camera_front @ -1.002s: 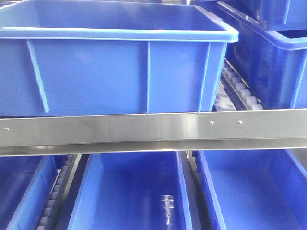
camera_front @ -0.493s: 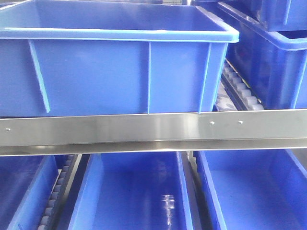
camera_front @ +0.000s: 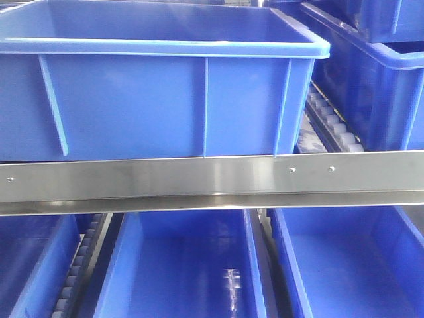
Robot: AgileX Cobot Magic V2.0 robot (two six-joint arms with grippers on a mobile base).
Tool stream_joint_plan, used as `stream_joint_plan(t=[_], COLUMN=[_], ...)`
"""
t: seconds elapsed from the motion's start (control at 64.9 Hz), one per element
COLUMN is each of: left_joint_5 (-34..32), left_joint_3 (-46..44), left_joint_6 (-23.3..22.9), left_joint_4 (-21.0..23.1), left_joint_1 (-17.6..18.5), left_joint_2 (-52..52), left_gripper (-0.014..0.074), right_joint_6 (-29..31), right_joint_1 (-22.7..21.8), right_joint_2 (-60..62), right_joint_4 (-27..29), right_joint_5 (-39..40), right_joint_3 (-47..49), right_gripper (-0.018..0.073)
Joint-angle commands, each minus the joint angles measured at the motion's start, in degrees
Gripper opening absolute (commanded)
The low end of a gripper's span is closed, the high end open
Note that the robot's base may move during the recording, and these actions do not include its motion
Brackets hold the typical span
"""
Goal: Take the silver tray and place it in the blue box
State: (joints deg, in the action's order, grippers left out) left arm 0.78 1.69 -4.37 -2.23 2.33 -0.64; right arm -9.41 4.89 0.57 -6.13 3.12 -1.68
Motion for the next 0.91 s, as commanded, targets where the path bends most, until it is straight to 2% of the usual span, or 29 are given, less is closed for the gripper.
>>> stream_joint_plan(t=[0.0,0.894], left_joint_5=[-5.94,-5.76], left_joint_3=[1.07,1.07], left_joint_6=[0.33,0.33], left_joint_4=[0.68,0.68], left_joint_1=[0.0,0.0], left_joint_2=[-0.92,-0.92], left_gripper=[-0.0006,-0.0006], right_joint_6=[0.43,0.43], right_joint_1=[-0.4,-0.4], right_joint_2=[1.21,1.21], right_joint_4=[-0.39,-0.39], right_joint_5=[5.23,5.23], right_joint_3=[1.13,1.13], right_gripper=[0.0053,0.0053])
